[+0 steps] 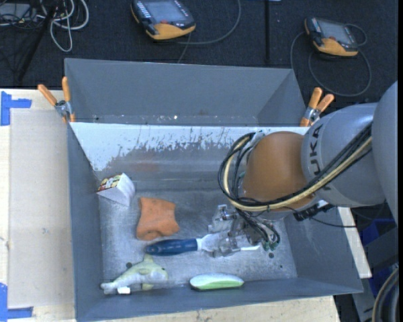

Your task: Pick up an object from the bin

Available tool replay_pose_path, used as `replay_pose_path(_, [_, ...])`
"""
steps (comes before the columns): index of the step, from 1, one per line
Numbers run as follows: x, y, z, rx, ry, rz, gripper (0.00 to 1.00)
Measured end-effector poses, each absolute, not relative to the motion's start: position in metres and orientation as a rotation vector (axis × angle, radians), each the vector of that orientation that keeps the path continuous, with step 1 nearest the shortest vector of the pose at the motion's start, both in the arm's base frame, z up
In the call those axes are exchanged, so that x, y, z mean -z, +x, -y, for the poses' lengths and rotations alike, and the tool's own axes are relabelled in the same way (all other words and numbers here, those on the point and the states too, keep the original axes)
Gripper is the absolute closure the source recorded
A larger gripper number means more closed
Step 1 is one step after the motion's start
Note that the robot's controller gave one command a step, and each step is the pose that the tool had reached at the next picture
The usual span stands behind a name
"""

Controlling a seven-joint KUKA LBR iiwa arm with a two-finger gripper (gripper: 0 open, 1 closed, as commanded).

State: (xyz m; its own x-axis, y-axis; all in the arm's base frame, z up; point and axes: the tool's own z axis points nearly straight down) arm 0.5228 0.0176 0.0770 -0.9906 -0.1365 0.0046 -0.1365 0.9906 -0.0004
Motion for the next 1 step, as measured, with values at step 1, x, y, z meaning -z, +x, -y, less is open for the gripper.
replay_pose_path(1, [-0.2118, 0.5282, -0.0222, 0.0, 0.243, 3.133, 1.0])
